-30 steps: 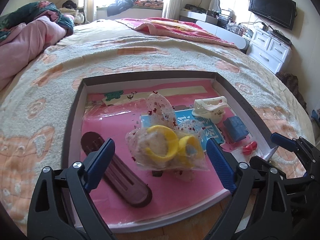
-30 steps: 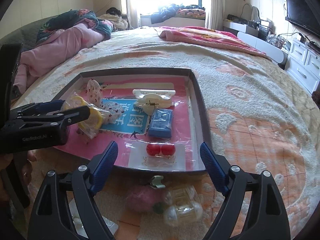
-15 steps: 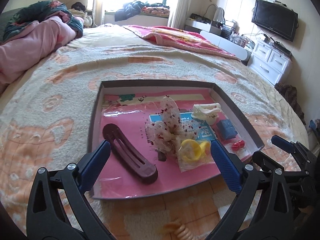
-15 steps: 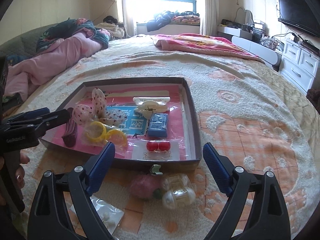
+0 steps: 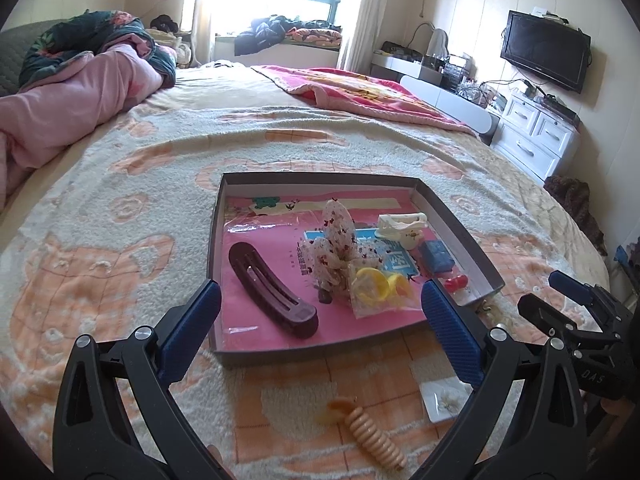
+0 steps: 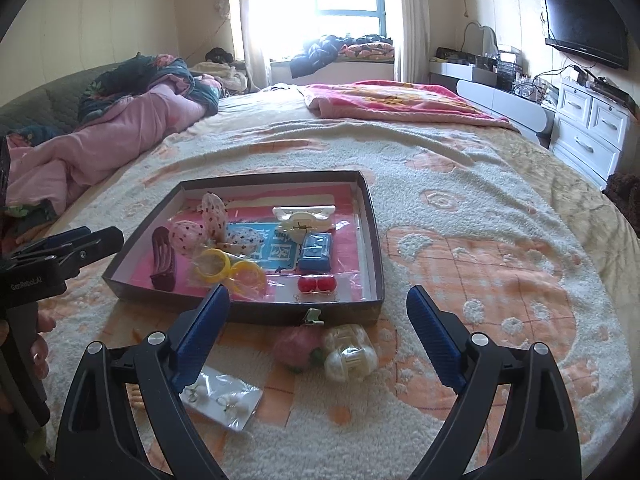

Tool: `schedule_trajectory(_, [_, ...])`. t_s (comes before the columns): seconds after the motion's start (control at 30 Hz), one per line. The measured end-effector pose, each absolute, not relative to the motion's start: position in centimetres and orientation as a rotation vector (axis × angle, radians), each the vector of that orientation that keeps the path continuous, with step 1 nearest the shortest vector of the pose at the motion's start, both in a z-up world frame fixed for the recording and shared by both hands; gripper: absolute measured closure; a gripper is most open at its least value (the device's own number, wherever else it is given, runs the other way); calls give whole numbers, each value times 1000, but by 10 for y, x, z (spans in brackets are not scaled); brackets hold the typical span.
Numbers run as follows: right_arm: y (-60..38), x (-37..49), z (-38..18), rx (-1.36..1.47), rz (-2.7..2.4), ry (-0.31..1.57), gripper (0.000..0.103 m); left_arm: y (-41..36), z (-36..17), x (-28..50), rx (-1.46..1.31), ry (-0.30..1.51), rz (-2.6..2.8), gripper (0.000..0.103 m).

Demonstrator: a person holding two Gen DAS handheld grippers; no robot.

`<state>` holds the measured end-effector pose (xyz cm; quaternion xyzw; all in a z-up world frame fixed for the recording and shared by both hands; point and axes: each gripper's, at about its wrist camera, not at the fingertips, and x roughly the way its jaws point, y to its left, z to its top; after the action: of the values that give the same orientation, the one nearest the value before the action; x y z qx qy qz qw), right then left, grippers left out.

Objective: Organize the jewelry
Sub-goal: 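Withdraw both open tools from the tray toward the remaining items, then grasp the wooden spiral hair coil with left tool while right tool grasps the clear pearl ball clip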

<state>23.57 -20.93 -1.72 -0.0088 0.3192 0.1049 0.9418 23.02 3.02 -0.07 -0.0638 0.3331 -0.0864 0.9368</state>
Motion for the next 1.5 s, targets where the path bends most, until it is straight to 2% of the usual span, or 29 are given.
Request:
schedule_trajectory(0.6, [-220,194,-5,-20,229,646,15,16,5,183,-107,659,-223,11])
schedule_trajectory(1.5, [-235,188,-28,-9,196,693,15,-9,-36,162,-33,742,-260,11])
